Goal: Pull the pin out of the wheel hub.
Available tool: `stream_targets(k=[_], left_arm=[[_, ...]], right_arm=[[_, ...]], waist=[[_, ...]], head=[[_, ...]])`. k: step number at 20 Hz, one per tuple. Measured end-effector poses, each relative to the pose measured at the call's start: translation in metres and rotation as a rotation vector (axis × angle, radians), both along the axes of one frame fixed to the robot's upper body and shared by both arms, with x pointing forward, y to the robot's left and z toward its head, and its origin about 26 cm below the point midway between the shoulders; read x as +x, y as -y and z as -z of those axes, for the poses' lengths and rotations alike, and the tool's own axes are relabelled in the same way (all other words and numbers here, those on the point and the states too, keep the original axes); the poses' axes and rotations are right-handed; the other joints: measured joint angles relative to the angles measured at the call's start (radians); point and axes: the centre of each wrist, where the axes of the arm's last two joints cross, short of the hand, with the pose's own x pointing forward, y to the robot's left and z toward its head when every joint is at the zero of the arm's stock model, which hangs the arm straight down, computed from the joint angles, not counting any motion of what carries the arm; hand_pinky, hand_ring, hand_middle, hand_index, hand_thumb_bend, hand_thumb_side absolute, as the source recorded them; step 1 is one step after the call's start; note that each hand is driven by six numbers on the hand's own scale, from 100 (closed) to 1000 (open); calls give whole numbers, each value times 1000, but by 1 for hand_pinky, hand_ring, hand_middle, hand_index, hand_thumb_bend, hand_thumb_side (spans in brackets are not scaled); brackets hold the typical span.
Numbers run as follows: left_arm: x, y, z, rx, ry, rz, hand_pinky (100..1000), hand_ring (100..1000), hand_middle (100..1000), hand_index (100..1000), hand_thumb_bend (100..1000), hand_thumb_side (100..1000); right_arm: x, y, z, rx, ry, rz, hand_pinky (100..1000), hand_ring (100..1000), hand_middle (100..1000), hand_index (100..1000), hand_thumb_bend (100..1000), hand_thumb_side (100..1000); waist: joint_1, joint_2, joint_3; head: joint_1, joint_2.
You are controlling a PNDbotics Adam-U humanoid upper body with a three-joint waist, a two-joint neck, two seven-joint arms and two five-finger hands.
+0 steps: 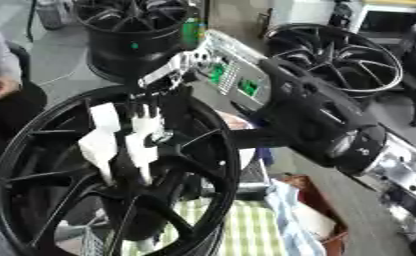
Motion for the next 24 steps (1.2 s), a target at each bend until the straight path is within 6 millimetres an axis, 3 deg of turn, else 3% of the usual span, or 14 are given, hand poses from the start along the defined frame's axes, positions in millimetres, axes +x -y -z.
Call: stream_targets(k=[12, 24], left_arm=[[0, 0, 0, 2, -5, 2, 838, 907, 796, 805, 130, 643], [0, 0, 0, 2, -6, 2, 840, 908, 798, 805, 130, 644]], right_arm=[[-29, -14, -7, -28, 61, -53, 813, 807, 824, 852, 425, 240], [-31, -14, 10, -61, 68, 20, 799, 800, 828, 852, 419, 236]], waist=[[-8, -10, -4], [-8, -12, 1]], head=[[11, 5], [8, 10]])
